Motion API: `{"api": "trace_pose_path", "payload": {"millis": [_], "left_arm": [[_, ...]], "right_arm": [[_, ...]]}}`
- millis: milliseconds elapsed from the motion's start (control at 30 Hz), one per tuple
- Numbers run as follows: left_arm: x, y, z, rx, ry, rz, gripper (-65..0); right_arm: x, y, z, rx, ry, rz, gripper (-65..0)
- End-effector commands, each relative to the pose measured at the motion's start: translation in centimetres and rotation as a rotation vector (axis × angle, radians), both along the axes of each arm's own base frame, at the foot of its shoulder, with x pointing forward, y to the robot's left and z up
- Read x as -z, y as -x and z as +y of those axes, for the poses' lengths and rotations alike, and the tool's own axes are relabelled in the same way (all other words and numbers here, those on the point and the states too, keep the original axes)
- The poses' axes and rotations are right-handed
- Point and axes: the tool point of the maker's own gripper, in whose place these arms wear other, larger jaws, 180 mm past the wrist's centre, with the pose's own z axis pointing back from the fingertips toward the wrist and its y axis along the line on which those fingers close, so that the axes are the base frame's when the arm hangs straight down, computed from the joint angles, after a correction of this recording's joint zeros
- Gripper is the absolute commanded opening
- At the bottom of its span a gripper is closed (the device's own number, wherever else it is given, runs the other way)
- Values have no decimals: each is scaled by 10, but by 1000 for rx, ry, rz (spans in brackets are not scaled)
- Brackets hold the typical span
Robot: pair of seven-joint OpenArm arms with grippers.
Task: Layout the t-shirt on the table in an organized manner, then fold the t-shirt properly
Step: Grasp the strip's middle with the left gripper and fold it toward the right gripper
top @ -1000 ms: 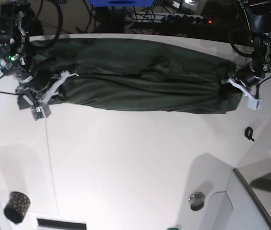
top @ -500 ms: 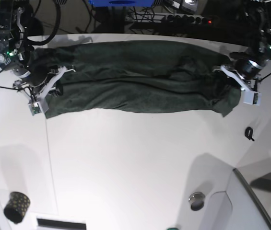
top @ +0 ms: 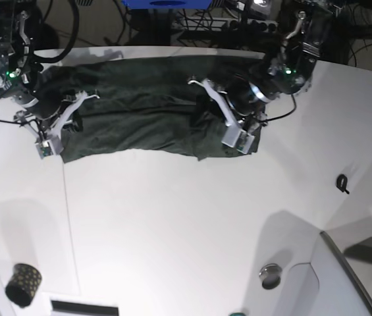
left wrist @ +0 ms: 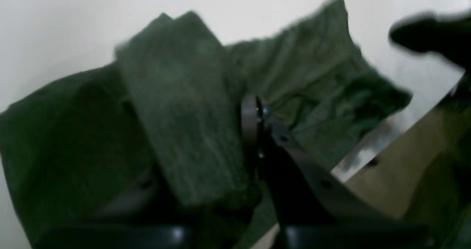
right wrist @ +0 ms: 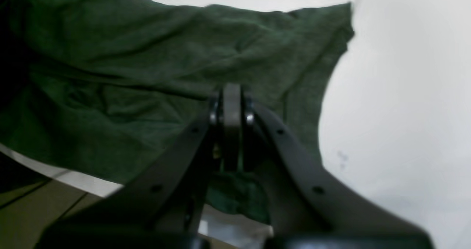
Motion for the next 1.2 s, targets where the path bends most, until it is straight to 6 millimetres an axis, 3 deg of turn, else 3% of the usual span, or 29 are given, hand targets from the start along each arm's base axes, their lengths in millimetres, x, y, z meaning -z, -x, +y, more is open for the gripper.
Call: {"api": "trace_pose_path", "payload": {"millis": [0, 200, 333, 700, 967, 1167], "left_arm": [[-4, -4, -8, 14, 4, -26, -650], [25, 15, -38, 112, -55, 23, -650], [29, 22, -46, 144, -65, 28, -650], [13, 1, -62, 135, -30, -18, -650], [26, 4, -64, 130, -34, 20, -650], [23, -3, -65, 131, -35, 6, -650]], "right_arm": [[-10, -8, 0, -3, -9, -44, -642], [-10, -8, -1, -1, -7, -45, -642], [-10, -9, -1, -1, -8, -47, -642], [-11, -9, -1, -1, -8, -48, -642], [-11, -9, -1, -2, -7, -47, -642], [-13, -13, -1, -2, -7, -56, -642]]}}
